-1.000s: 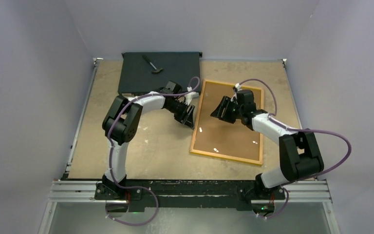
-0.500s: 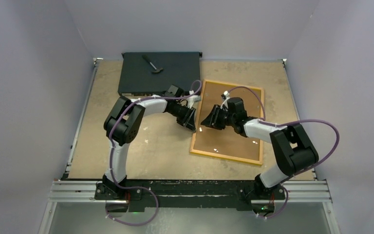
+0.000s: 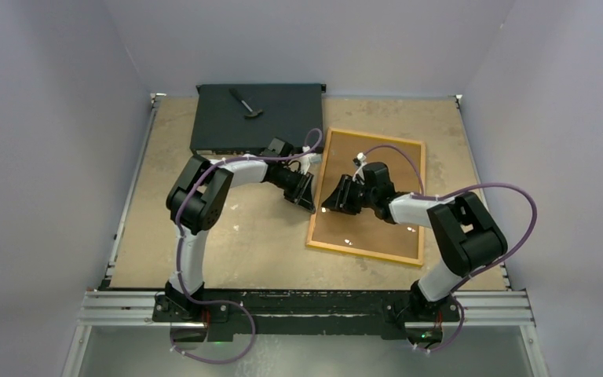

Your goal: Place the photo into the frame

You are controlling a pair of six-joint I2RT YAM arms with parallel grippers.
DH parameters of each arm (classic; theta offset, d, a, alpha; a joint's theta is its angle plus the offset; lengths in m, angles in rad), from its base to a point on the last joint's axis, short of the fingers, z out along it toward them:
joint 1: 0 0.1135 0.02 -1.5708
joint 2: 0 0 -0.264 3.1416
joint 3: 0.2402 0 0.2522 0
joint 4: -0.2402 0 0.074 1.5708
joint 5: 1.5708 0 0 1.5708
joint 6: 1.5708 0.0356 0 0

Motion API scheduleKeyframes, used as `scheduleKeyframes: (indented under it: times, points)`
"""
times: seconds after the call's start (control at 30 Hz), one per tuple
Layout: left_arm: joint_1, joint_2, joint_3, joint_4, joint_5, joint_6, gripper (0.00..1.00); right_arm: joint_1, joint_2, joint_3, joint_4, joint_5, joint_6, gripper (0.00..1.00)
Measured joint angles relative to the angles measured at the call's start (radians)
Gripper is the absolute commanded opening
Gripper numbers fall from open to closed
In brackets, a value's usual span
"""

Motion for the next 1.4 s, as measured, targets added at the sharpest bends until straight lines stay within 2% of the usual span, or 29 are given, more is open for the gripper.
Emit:
scheduleKeyframes:
  times: [1.27, 1.4]
  points:
    - [0.005, -0.006, -0.018, 0.020, 0.020, -0.014, 0.07, 0.051, 0.082, -0.011, 0.140, -0.043, 0.061, 0.36]
    - [0.006, -0.006, -0.018, 0.019, 0.020, -0.014, 0.05, 0.052, 0.075, -0.011, 0.130, -0.047, 0.059, 0.40]
